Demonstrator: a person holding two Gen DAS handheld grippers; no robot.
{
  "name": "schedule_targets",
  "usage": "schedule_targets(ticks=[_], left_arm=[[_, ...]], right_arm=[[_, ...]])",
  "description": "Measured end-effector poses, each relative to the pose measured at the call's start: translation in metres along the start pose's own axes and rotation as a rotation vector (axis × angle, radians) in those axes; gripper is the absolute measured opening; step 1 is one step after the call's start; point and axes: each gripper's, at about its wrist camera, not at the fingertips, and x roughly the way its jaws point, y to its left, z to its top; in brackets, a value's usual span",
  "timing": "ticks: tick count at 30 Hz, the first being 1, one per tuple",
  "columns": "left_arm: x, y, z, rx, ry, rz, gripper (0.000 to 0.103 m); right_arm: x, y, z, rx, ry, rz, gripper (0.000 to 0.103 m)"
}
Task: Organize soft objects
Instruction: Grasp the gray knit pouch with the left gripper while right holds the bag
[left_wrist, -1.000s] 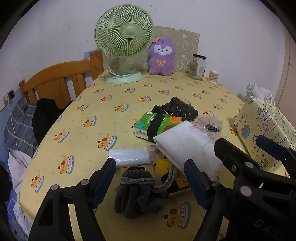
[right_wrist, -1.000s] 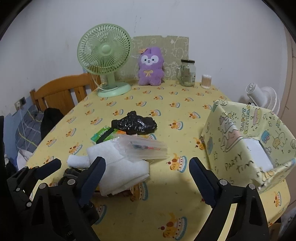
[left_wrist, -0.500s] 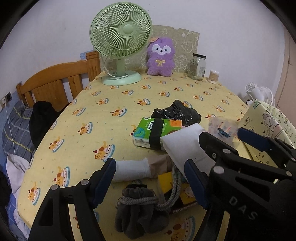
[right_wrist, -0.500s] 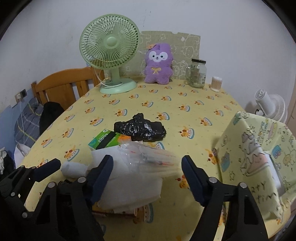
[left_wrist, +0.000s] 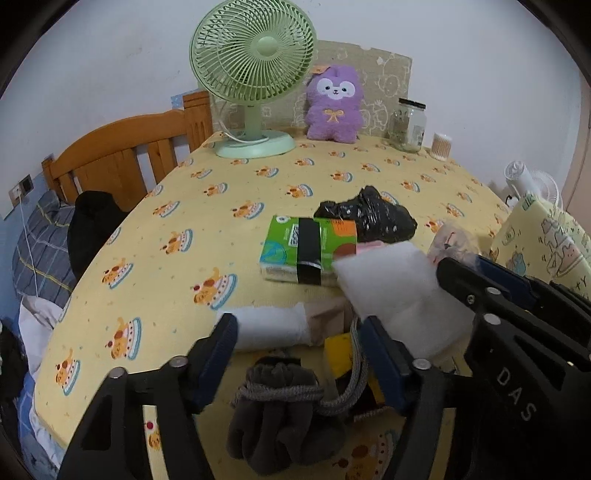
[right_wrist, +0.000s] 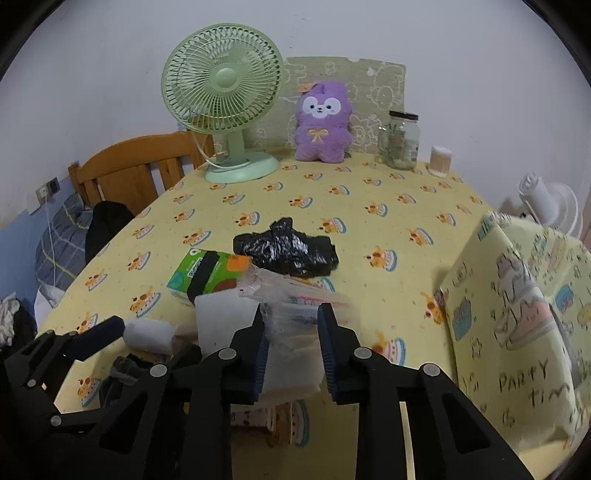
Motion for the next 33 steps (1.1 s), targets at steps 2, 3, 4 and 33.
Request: schedule_targets(ticks=[2, 3, 4, 33], left_arm=[[-0.004, -0.001, -0.003, 0.007, -0.004, 0.003, 0.067], [-0.006, -0.002, -0.004, 0.009, -0.006, 0.003, 0.067], [-0.009, -0.002, -0.005, 0.009, -0.011, 0.002, 0.067], [-0.021, 0.016, -0.024, -0.021, -0.012, -0.047, 0.039]], right_arm=[[-0.004, 0.0, -0.003, 0.002, 0.0, -0.003, 0.023], [-0.007, 0.0, -0.004, 0.005, -0.001, -0.002, 0.021], [-0.009, -0.001, -0.005, 0.009, -0.003, -0.002, 0.021], [-0.028, 0.016, -0.028, 0.002, -0.009, -0.012, 0.016]])
